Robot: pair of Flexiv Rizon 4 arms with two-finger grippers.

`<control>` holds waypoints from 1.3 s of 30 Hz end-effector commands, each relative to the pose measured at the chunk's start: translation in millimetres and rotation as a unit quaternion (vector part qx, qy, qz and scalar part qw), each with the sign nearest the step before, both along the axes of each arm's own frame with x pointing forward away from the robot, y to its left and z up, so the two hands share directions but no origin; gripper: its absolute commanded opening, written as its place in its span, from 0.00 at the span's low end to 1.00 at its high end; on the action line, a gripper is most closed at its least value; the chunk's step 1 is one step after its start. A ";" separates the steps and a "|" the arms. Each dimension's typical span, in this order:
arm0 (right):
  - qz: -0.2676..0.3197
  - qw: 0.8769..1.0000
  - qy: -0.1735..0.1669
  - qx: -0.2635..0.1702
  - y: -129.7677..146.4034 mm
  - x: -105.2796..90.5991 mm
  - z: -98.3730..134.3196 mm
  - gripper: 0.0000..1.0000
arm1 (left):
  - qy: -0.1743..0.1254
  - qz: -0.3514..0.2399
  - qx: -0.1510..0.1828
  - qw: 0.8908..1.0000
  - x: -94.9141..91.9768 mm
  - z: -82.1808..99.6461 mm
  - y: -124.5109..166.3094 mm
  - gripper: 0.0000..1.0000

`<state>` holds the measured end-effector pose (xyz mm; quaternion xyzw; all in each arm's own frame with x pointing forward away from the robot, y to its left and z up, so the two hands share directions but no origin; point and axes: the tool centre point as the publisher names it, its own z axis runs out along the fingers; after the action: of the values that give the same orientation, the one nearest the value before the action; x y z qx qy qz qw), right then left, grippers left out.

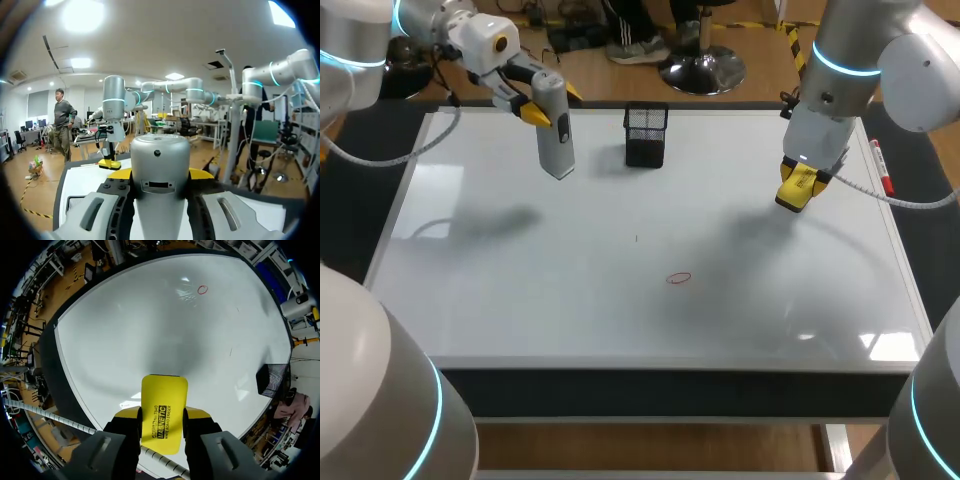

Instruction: Pick up the inspection probe, press it on each red-marked spot on the whiteboard one by one, put down the probe, pick up the eraser, and wipe off all the red marks.

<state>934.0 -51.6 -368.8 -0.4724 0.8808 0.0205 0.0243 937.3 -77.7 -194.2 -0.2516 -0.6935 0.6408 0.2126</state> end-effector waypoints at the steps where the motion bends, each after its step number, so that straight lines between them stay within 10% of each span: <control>1: 0.017 1.000 -0.006 -0.025 13.9 -12.8 4.8 0.00 | 0.000 -0.002 -0.001 1.000 1.6 0.3 0.3 0.00; 39: 0.271 0.962 -0.012 -0.032 209.6 -140.2 -29.4 0.00 | 0.000 -0.002 -0.001 1.000 1.6 0.3 0.3 0.00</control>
<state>789.1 145.6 -390.0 -0.6922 0.7213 0.0016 0.0249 937.4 -77.6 -194.4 -0.2517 -0.6934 0.6408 0.2126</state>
